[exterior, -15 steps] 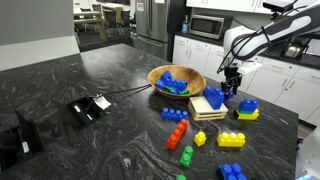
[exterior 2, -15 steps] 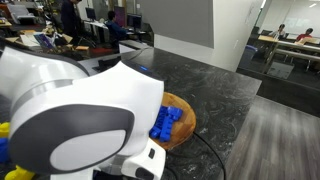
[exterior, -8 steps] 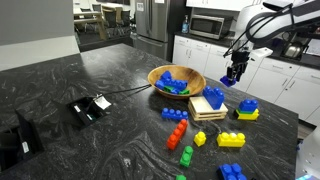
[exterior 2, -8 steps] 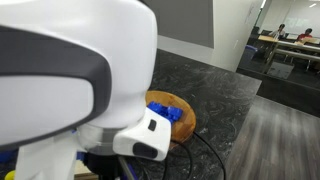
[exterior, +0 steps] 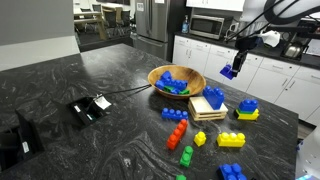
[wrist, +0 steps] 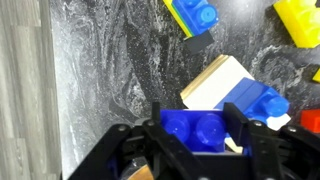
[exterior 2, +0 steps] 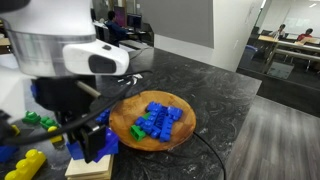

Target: Pick up one of the blue block from the table and move it to the left.

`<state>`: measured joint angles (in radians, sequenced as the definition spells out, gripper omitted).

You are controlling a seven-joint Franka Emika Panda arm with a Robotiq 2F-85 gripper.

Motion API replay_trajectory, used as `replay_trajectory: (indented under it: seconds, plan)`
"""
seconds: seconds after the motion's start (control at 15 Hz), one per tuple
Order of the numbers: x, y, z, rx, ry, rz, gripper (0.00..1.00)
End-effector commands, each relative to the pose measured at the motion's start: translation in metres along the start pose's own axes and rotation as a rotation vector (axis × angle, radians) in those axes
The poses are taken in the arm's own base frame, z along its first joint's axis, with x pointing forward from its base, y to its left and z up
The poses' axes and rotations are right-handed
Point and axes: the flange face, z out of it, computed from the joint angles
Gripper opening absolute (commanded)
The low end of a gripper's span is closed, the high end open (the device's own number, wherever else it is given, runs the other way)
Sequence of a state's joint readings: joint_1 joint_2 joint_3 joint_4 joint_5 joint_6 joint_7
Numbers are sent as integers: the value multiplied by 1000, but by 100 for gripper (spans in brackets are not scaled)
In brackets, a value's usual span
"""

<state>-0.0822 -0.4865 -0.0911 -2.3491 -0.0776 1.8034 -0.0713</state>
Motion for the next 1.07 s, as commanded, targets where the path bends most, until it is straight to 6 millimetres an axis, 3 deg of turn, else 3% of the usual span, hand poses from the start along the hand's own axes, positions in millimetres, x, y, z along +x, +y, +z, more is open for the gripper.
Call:
replay_trajectory:
  seconds: [0.0,0.33,0.8,1.0]
  plan:
    - [-8,-34,-23,-57,-4,-191,38]
    - [-9,-105,-39,-124,19,-465,38]
    - [-24,-183,-19,-160,4,-859,38]
    - [-31,-204,-16,-176,0,-1026,38]
